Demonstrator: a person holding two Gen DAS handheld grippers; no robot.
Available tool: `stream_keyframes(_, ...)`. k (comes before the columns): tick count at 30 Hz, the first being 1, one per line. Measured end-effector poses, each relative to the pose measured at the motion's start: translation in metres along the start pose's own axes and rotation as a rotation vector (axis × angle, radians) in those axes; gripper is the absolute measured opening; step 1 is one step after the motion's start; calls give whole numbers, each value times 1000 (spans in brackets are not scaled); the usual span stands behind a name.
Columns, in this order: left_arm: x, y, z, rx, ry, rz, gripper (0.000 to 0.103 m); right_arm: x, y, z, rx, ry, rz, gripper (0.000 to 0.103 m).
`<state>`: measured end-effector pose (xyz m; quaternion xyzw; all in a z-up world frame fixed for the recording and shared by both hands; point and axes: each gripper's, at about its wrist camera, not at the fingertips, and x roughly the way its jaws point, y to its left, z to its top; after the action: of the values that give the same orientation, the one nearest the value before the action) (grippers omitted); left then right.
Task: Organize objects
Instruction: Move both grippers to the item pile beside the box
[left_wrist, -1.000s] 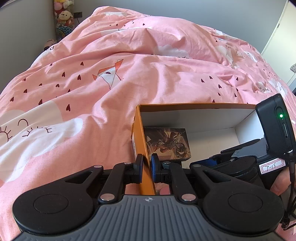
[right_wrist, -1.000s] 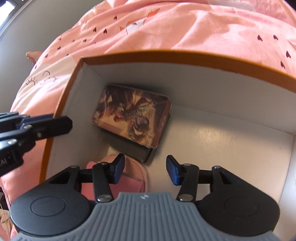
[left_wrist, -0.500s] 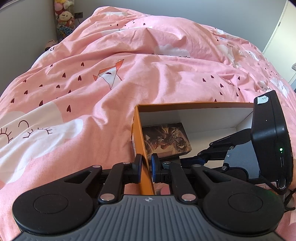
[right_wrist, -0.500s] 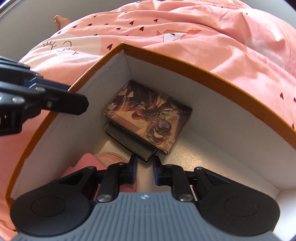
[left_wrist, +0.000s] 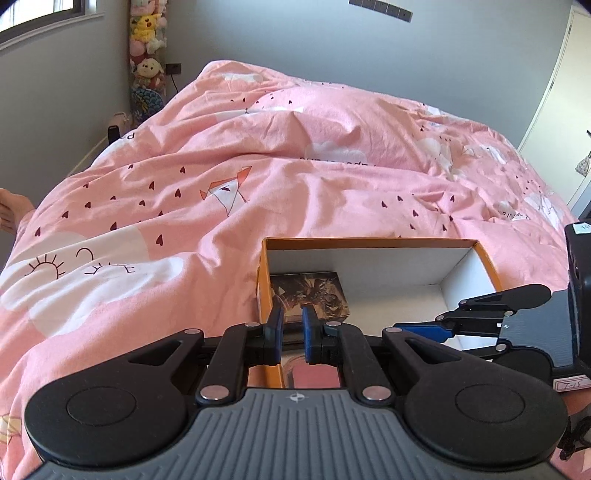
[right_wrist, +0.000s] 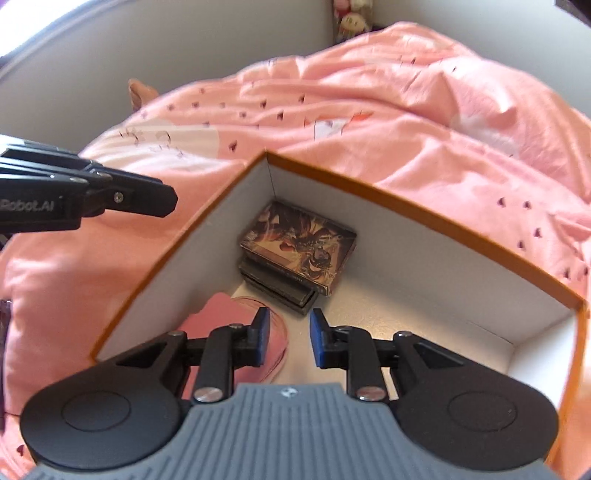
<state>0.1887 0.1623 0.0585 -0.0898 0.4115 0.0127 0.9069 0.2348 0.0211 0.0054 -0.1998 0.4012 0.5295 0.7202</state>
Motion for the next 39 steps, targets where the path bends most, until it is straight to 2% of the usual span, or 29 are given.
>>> stream_keyframes(2,-17,-11,-11,6,-17,-19,12,-26,4,-15,8,-66,-8,27)
stream_keyframes(5,-36,-32,-34,10,-18,-71,16,-61,10,-39,30,-139,-59,42)
stream_keyframes(6,-39,-38,-42,6,-9,-97,17,-67,12,-45,41,-153,-77,42)
stream_keyframes(10,-41,-61,-80,-37,76,-206,17,-93,13,-88,106,-170,-160,42)
stream_keyframes(15,-25,-88,-126,-40,185,-251,17,-107,9,-140,244,-136,-201,42)
stream_keyframes(17,-18,-96,-137,-43,215,-251,17,-110,11,-160,281,-119,-234,42)
stream_keyframes(20,-11,-108,-153,-22,238,-239,28,-111,15,-185,322,-80,-251,41)
stream_keyframes(23,-2,-114,-166,-45,263,-237,35,-113,17,-206,339,-45,-290,41)
stream_keyframes(27,8,-123,-176,-44,254,-215,46,-116,9,-219,381,-37,-339,41)
stream_keyframes(32,7,-133,-180,26,237,-196,55,-111,2,-224,408,-6,-328,41)
stream_keyframes(35,7,-136,-182,73,252,-167,53,-107,4,-225,407,9,-309,41)
stream_keyframes(36,6,-138,-183,95,257,-146,46,-107,5,-224,404,11,-308,41)
stream_keyframes(39,4,-134,-184,112,272,-131,39,-108,9,-223,388,11,-305,41)
